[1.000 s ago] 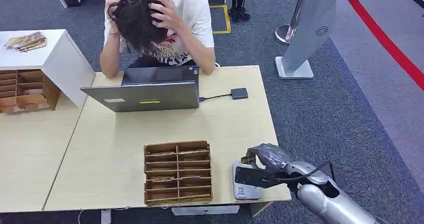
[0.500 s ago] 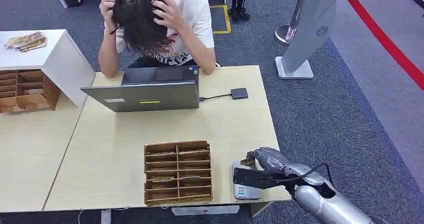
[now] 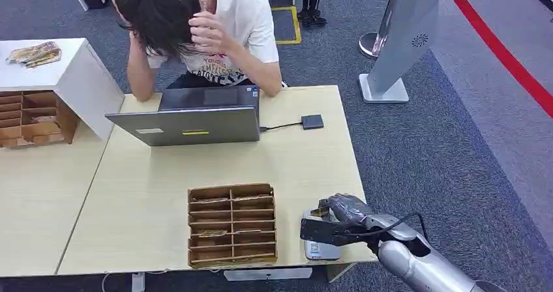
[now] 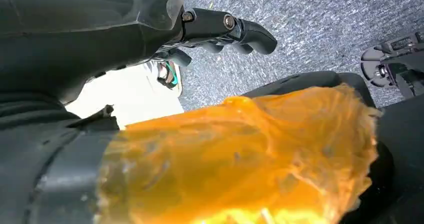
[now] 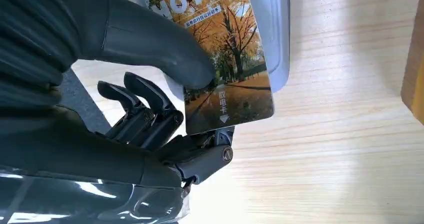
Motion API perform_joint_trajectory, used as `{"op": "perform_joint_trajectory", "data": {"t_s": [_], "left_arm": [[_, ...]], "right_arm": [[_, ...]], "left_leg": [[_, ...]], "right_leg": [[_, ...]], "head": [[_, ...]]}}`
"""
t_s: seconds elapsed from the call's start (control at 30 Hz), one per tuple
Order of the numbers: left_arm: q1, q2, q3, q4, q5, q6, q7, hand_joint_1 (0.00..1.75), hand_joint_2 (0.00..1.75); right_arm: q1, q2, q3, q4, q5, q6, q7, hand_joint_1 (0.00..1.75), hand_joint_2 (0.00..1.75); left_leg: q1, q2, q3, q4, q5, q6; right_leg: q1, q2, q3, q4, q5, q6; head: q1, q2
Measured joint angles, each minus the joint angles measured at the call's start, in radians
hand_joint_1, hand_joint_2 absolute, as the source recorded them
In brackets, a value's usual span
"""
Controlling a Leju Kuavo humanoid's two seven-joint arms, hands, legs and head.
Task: Pass the card to the sensor for recognition and then transmit it.
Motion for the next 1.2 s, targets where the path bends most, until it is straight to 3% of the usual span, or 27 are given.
{"op": "perform_joint_trajectory", "data": {"t_s": [1.2], "left_arm": [[-0.003, 0.000, 0.000, 0.000, -0.013, -0.009, 0.003, 0.00, 0.00]], "right_arm": [[-0.022, 0.014, 0.005, 0.060, 0.009, -0.015, 0.017, 1.75, 1.75]], "left_leg": [[0.000, 0.000, 0.003, 0.000, 0.000, 0.000]], "right_leg": [[0.000, 0.000, 0.003, 0.000, 0.000, 0.000]], "head": [[0.000, 0.000]]}}
